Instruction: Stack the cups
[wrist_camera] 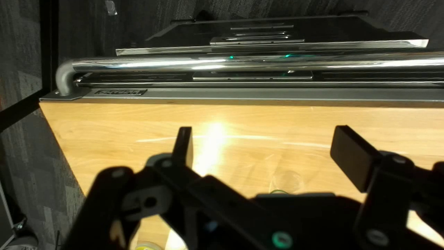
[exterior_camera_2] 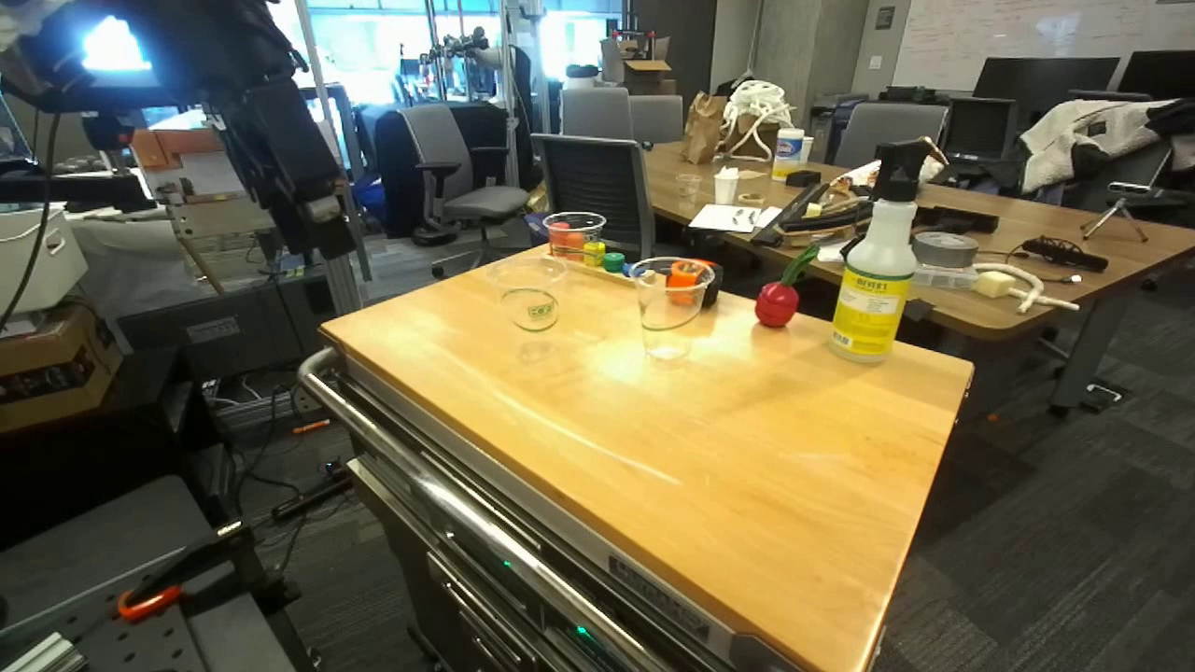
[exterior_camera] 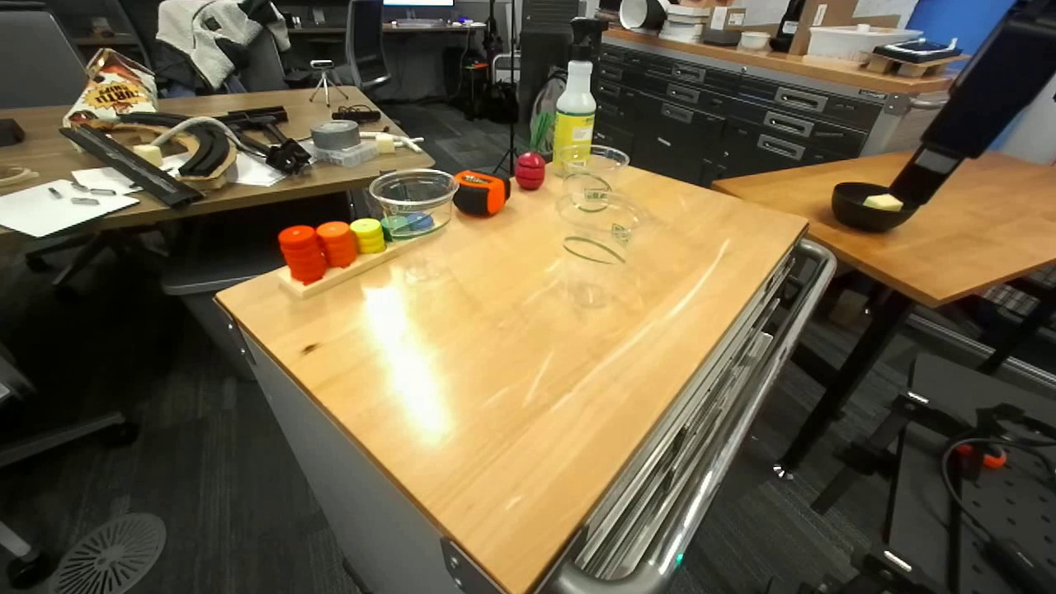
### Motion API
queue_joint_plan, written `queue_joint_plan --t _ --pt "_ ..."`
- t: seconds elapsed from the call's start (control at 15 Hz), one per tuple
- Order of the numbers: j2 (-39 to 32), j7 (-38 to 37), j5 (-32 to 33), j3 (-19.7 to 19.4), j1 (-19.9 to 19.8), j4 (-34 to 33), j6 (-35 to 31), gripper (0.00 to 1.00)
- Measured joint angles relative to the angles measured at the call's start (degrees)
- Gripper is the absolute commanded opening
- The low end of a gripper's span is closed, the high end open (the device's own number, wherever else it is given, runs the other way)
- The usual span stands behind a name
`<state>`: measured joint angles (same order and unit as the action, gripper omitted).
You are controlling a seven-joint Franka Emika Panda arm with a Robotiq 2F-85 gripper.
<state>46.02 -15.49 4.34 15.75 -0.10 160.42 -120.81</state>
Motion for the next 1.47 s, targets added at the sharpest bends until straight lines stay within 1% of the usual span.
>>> queue_joint_plan --t 0.6,0.87,1.0,1.2,1.47 --pt "-0.1 0.0 0.0 0.0 0.0 0.0 0.0 1.0" --pt "-2.3 -0.8 0.0 -1.6 -0.3 -2.7 -1.4 1.0" --pt "-5.4 -1.8 0.0 -2.5 -1.4 -5.3 -3.9 1.0" --pt "-12.8 -2.5 0.0 -3.5 -2.9 -10.2 -7.5 1.0" --pt "-23.7 -2.5 0.0 -4.1 -3.1 -15.8 -11.1 1.0"
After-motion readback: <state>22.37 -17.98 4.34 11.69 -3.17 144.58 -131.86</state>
